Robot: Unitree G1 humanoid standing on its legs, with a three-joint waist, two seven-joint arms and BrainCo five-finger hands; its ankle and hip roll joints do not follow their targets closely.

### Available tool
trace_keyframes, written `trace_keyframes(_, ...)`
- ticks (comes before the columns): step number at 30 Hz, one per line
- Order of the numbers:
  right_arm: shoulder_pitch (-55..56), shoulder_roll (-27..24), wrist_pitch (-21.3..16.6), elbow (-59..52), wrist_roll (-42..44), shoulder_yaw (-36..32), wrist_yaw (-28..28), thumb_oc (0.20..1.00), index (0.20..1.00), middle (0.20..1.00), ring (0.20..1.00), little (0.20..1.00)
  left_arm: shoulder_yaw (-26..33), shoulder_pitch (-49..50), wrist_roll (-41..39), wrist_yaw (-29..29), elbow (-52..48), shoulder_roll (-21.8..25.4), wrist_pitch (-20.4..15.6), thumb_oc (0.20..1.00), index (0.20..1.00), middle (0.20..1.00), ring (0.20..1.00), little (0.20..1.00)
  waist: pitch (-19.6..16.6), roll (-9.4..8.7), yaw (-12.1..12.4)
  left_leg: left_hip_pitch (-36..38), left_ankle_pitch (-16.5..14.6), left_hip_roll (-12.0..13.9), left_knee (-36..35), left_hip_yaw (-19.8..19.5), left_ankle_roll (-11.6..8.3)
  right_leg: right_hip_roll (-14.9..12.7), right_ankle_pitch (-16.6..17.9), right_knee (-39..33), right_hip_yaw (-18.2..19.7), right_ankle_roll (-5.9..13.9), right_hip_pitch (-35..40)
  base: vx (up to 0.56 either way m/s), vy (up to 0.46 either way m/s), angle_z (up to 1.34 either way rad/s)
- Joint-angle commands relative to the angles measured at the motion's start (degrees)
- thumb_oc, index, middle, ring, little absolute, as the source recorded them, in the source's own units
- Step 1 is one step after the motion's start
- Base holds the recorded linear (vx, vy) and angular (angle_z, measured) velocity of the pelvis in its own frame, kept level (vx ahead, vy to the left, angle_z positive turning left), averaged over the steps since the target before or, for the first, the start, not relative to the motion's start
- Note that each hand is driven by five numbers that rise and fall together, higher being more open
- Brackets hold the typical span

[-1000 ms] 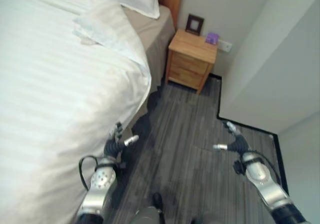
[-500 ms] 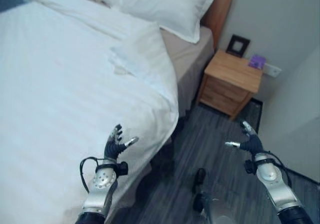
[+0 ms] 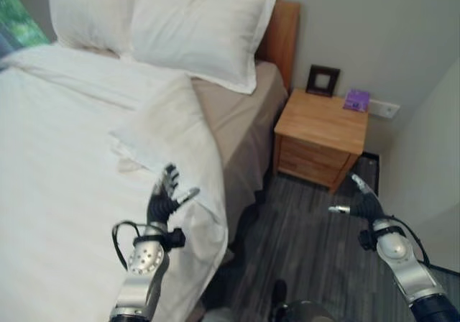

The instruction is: Making the bed.

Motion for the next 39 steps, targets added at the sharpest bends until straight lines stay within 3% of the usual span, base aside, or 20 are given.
trace_keyframes(1,-2.76,-3.02,-4.05,-2.98,1.11,0.32,0.65,1.0,1.0,1.0,1.0,1.0,3.41,-0.42,-2.91,-0.15,-4.63,2.08,-5.68,1.0,1.0,1.0,1.0,1.0,0.39,1.55,0.05,0.18,5.9,-1.21,-12.27,3.68,3.57,-5.43,-6.73,-2.15,-0.26,11.4,6.69,0.26,0.006,-0.03)
trace_keyframes(3,-3.49,-3.35,-4.57,-3.2,1.03,0.36,0.39,1.0,1.0,1.0,1.0,1.0,4.07,-0.04,-4.07,-0.63,-5.7,2.04,-6.2,1.0,1.0,1.0,1.0,1.0,0.33,2.61,0.16,-1.77,9.06,-1.91,-16.35,7.83,3.11,-3.6,-8.41,-2.15,-0.53,11.12,8.34,0.3,-0.016,0.2)
trace_keyframes(5,-4.12,-3.29,-4.7,-3.75,1.04,0.36,0.27,1.0,1.0,1.0,1.0,1.0,4.05,0.27,-4.85,-0.72,-6.13,1.61,-6.28,1.0,1.0,1.0,1.0,1.0,0.02,2.87,0.58,-2.56,10.15,-1.84,-18.1,10.8,2.51,-2.57,-10.6,-2.15,-0.44,10.97,10.94,0.35,0.0,0.33)
trace_keyframes(6,-4.13,-3.22,-4.65,-4.3,0.58,0.24,0.56,1.0,1.0,1.0,1.0,1.0,4.04,0.52,-5.58,-1.39,-6.38,1.37,-6.07,1.0,1.0,1.0,1.0,1.0,-0.45,3.03,0.86,-0.98,10.74,-1.97,-21.14,12.14,3.64,-2.01,-10.38,-2.15,-1.07,10.81,11.44,0.28,0.053,0.29)
trace_keyframes(9,-4.16,-2.83,-4.54,-4.37,-0.69,0.95,0.97,1.0,1.0,1.0,1.0,1.0,3.66,1.08,-5.75,-1.58,-6.26,1.51,-5.67,1.0,1.0,1.0,1.0,1.0,-1.27,2.69,0.68,2.48,10.76,-3.7,-25.22,11.2,5.07,-2.14,-10.13,-0.79,-1.94,11.31,12.54,0.26,0.063,-0.06)
trace_keyframes(11,-5.01,-1.84,-4.63,-3.98,-2.56,1.41,1.27,1.0,1.0,1.0,1.0,1.0,3.35,-0.49,-5.29,-1.34,-6.05,3.28,-5.17,1.0,1.0,1.0,1.0,1.0,-1.51,1.61,0.89,6.68,8.99,-4.06,-28.21,11.82,6.96,-4.05,-9.87,13.4,-4.04,14.86,8.46,0.25,0.071,0.13)
trace_keyframes(12,-5.07,-1.81,-4.64,-3.94,-2.57,1.43,1.26,1.0,1.0,1.0,1.0,1.0,3.38,-0.51,-5.28,-1.32,-6.06,3.3,-5.16,1.0,1.0,1.0,1.0,1.0,-1.51,1.52,0.9,6.7,9.02,-4.2,-28.33,11.87,7.05,-4.26,-10.15,13.94,-3.98,14.95,8.17,0.19,0.103,0.15)
trace_keyframes(13,-7.22,-1.55,-4.48,-3.84,-3.59,2.49,1.16,1.0,1.0,1.0,1.0,1.0,2.99,-1.7,-5.16,-0.63,-6.22,4.31,-5.36,1.0,1.0,1.0,1.0,1.0,-0.67,1.84,-0.01,10.21,8.19,-4.04,-30.68,11.5,8.35,-7.44,-5.86,26.16,-4.75,19.24,2.4,0.16,0.073,0.0)
trace_keyframes(15,-9.24,-1.75,-4.26,-4.01,-4.3,3.11,0.79,1.0,1.0,1.0,1.0,1.0,3.14,-2.6,-5.28,0.36,-6.67,4.99,-5.93,1.0,1.0,1.0,1.0,1.0,0.14,2.4,-0.64,12.16,7.89,-3.38,-32.09,10.66,8.87,-9.74,-2.39,34.74,-4.73,20.78,-1.76,0.23,0.017,0.34)
trace_keyframes(16,-9.74,-2.32,-4.37,-4.79,-4.49,2.85,0.49,1.0,1.0,1.0,1.0,1.0,3.52,-2.59,-5.81,0.44,-7.15,5.1,-6.21,1.0,1.0,1.0,1.0,1.0,0.18,2.49,-0.64,12.67,7.55,-3.19,-32.41,10.05,8.78,-11.28,-2.23,34.81,-4.93,20.43,-2.37,0.23,-0.055,0.66)
trace_keyframes(18,-10.61,-3.11,-4.6,-6.06,-4.71,2.57,0.13,1.0,1.0,1.0,1.0,1.0,4.37,-2.12,-6.17,0.56,-8.23,5.51,-6.83,1.0,1.0,1.0,1.0,1.0,0.14,2.65,-0.52,12.46,7.72,-2.7,-32.75,8.85,8.38,-12.44,-2.91,31.93,-5.04,19.02,-2.85,0.2,-0.119,0.68)
trace_keyframes(21,-12.12,-4.66,-4.71,-7.26,-5.02,2.07,-0.82,1.0,1.0,1.0,1.0,1.0,5.58,-2.4,-6.84,1.15,-9.56,6.86,-7.88,1.0,1.0,1.0,1.0,1.0,-0.19,1.94,-0.12,11.41,7.95,-1.74,-32.75,5.21,6.61,-12.27,-5.11,21.81,-0.56,16.84,-2.98,0.21,-0.262,0.78)
trace_keyframes(24,-10.94,-5.67,-4.24,-8.29,-5.66,0.22,-1.88,1.0,1.0,1.0,1.0,1.0,6.1,-4.21,-8.51,1.16,-9.45,7.4,-8.59,1.0,1.0,1.0,1.0,1.0,-0.48,0.96,-0.23,10.0,7.93,-1.63,-32.75,-1.85,5.17,-11.59,-3.98,12.76,12.11,16.42,-2.85,0.2,-0.398,1.29)
trace_keyframes(26,-8.81,-5.92,-3.79,-8.58,-6.57,-1.55,-2.52,1.0,1.0,1.0,1.0,1.0,5.75,-5.92,-8.75,1.69,-8.07,7.81,-8.56,1.0,1.0,1.0,1.0,1.0,-0.79,0.19,-0.78,8.5,8.57,-1.41,-32.75,-8.32,4.34,-10.95,-2.68,12.38,22.09,16.95,-2.18,0.15,-0.454,1.89)
trace_keyframes(28,-7.42,-6.27,-3.37,-8.83,-7.06,-2.1,-2.57,1.0,1.0,1.0,1.0,1.0,5.81,-6.37,-9.45,2.0,-6.58,8.06,-8.4,1.0,1.0,1.0,1.0,1.0,-1.26,-0.32,-1.25,7.9,8.81,-0.78,-32.72,-12.44,3.59,-10.48,-2.57,12.03,27.29,16.83,-1.19,0.17,-0.458,2.15)
trace_keyframes(30,-7.68,-6.41,-3.22,-8.58,-7.26,-1.71,-2.47,1.0,1.0,1.0,1.0,1.0,6.33,-6.04,-9.66,2.24,-5.45,8.21,-8.28,1.0,1.0,1.0,1.0,1.0,-1.54,-0.6,-1.23,7.85,8.94,-0.08,-32.68,-13.89,2.95,-10.52,-2.73,10.85,27.67,16.55,-0.43,0.12,-0.405,1.6)
trace_keyframes(32,-9.62,-6.97,-2.98,-8.4,-7.2,0.3,-1.29,1.0,1.0,1.0,1.0,1.0,9.85,-2.31,-9.73,3.17,-2.95,8.0,-7.64,1.0,1.0,1.0,1.0,1.0,-3.05,-1.15,1.12,7.58,9.84,2.27,-32.67,-14.52,1.53,-10.68,-5.33,4.87,23.48,16.03,2.76,0.17,-0.558,0.5)
trace_keyframes(36,-13.81,-11.27,-3.05,-6.75,-6.73,3.08,0.07,1.0,1.0,1.0,1.0,1.0,13.83,1.47,-11.83,3.96,-0.23,5.97,-7.72,1.0,1.0,1.0,1.0,1.0,-2.96,0.02,3.36,5.16,14.72,5.87,-32.75,-15.45,-2.43,-8.0,-8.16,-2.15,18.98,14.59,7.36,0.02,-0.379,0.23)
trace_keyframes(37,-14.46,-12.71,-3.07,-6.13,-6.43,3.08,-0.01,1.0,1.0,1.0,1.0,1.0,13.95,0.95,-12.1,4.27,0.06,5.59,-7.78,1.0,1.0,1.0,1.0,1.0,-2.33,0.46,3.15,3.3,16.64,6.32,-32.75,-14.66,-2.79,-7.52,-8.83,-2.15,16.98,14.24,7.53,-0.14,-0.248,0.3)
trace_keyframes(39,-14.71,-16.01,-2.36,-4.84,-7.19,2.0,-0.56,1.0,1.0,1.0,1.0,1.0,14.16,0.25,-13.04,4.24,0.18,5.12,-7.94,1.0,1.0,1.0,1.0,1.0,-1.22,-0.47,1.53,2.06,16.36,6.58,-32.75,-6.03,-1.2,-8.01,-9.83,-2.15,13.11,13.73,7.75,-0.17,-0.225,0.5)
